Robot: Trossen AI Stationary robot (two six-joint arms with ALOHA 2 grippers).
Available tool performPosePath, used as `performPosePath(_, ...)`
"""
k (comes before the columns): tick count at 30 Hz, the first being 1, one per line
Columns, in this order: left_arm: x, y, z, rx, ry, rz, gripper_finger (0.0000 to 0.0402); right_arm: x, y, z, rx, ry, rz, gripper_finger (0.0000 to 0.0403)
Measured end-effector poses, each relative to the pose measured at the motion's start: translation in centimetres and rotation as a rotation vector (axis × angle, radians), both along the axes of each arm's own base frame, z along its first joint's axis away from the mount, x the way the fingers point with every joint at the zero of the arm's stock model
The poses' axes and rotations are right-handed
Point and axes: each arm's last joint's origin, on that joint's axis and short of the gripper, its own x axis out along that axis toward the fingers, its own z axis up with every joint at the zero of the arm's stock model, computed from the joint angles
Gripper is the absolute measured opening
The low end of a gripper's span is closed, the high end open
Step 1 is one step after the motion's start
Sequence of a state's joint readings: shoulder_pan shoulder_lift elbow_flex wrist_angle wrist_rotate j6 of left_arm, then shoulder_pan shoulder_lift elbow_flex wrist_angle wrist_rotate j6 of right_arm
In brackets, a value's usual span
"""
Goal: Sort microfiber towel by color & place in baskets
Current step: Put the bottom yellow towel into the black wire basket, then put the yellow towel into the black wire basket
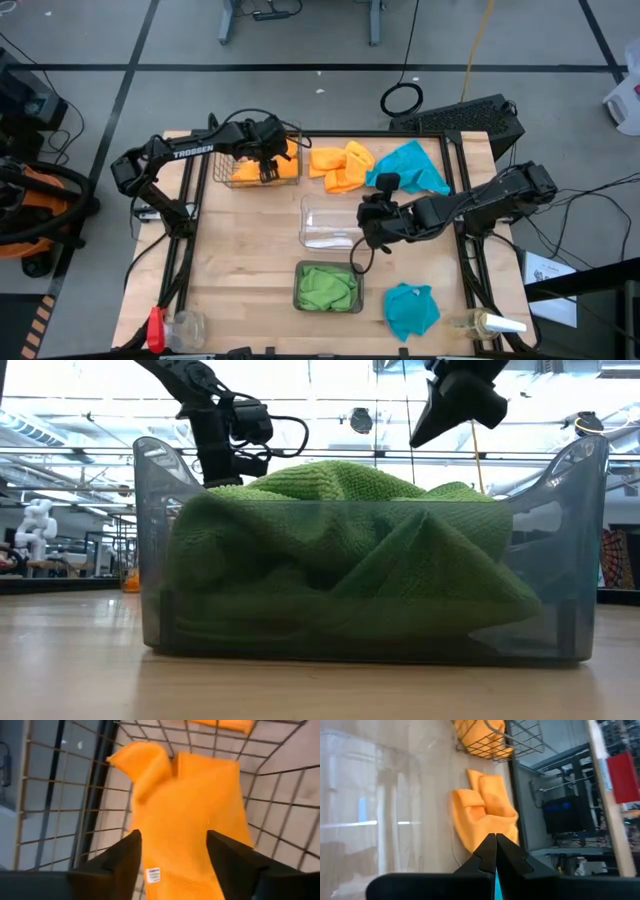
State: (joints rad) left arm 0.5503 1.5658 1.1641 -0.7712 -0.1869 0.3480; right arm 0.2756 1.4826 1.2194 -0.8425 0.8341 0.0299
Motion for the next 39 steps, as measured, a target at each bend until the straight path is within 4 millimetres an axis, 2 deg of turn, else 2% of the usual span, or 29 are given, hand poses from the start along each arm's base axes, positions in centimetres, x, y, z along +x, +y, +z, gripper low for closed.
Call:
performPosePath(5, 0.1, -0.1, 0.0, -0.049, -0.035, -0.023, 0.0266, 0.1, -0.2, -0.1, 0.046, 0.012, 0.014, 0.0000)
performPosePath(10, -0.2, -0.3, 0.2, -0.060, -0.034, 0.005, 0.0269, 0.3, -0.8, -0.1, 0.035, 0.025, 0.011, 0.0000)
performPosePath(16, -1.4, -1.1, 3.1, -0.075, -0.213, 0.204, 0.0269, 1.0, -3.1, 0.0, 0.039, 0.053, 0.024, 0.0000)
performPosePath(20, -2.1, -2.2, 5.7, -0.053, -0.359, 0.184, 0.0269, 2.1, -6.0, 0.4, 0.126, 0.023, 0.104, 0.0000)
performPosePath(24, -1.6, -3.7, 6.8, -0.018, -0.505, 0.131, 0.0269, 2.7, -10.5, 1.0, 0.219, -0.081, 0.098, 0.0000)
performPosePath(28, -0.7, -5.1, 5.9, -0.017, -0.548, 0.066, 0.0269, 2.2, -15.3, 1.0, 0.332, -0.179, 0.013, 0.0000)
performPosePath(32, 0.0, -6.4, 4.7, -0.036, -0.574, 0.032, 0.0269, 1.5, -19.2, 0.2, 0.465, -0.241, -0.064, 0.0003)
performPosePath(35, 0.4, -7.3, 3.9, -0.047, -0.602, 0.013, 0.0269, 1.1, -21.1, -1.0, 0.510, -0.230, -0.162, 0.0018)
performPosePath(39, 1.0, -8.3, 3.2, -0.051, -0.655, -0.023, 0.0269, 1.8, -22.1, -2.8, 0.638, -0.245, -0.182, 0.0063)
